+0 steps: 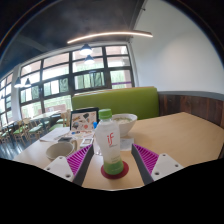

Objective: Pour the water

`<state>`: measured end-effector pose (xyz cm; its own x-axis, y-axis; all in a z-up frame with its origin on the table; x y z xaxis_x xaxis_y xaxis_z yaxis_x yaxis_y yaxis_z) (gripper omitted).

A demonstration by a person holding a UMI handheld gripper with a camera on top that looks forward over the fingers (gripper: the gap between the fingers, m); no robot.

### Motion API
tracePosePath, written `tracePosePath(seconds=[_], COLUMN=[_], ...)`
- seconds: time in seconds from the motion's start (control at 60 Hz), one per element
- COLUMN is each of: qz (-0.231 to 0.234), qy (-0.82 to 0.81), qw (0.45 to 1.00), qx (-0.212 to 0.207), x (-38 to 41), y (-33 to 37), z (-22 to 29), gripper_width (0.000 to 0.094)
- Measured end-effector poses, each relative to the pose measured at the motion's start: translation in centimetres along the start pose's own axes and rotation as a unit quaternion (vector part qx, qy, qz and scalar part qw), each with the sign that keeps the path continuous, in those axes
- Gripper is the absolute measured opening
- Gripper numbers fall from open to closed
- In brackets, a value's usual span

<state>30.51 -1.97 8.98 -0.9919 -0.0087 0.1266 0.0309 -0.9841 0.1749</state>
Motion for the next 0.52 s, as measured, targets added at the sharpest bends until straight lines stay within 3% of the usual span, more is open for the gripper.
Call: tracePosePath(seconds=[0.317,0.517], qz=[-0.016,0.002], qy=[-0.01,0.001], qw=[1.0,1.0], qx=[0.012,-0.003], x=[4.0,6.0], y=[17.2,21.9], z=[-0.1,0.1], gripper_width=[0.0828,0.0829])
Point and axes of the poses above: the point between the fingertips, and its own axes, seen from behind it with the camera up: x to the left, z up, y backward, against the way the camera looks, the point moved 1 cm from there along y, backward, against the way the camera looks
